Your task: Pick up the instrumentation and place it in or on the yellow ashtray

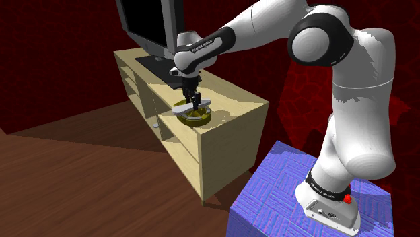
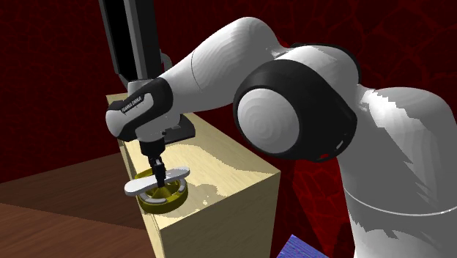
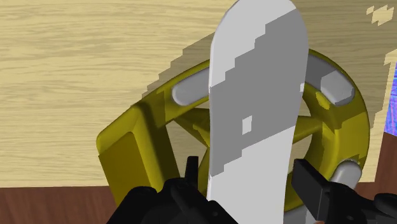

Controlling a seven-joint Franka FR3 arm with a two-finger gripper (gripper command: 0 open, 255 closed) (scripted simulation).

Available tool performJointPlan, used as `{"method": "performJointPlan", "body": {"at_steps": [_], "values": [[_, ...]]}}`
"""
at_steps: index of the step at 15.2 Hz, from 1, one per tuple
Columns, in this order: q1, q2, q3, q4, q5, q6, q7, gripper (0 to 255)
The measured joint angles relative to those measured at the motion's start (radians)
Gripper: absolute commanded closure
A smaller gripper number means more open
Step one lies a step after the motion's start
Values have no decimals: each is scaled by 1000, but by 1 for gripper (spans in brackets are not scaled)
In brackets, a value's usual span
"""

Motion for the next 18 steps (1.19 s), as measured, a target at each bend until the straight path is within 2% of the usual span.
{"method": "performJointPlan", "body": {"at_steps": [4,5,11,15,18], "values": [[0,1,0,-1,0,2,0,255],[0,1,0,-1,0,2,0,0],[0,0,0,-1,0,2,0,0],[2,-35,-6,53,-15,-84,9,0],[1,-37,-7,74,-17,-107,11,0]]}}
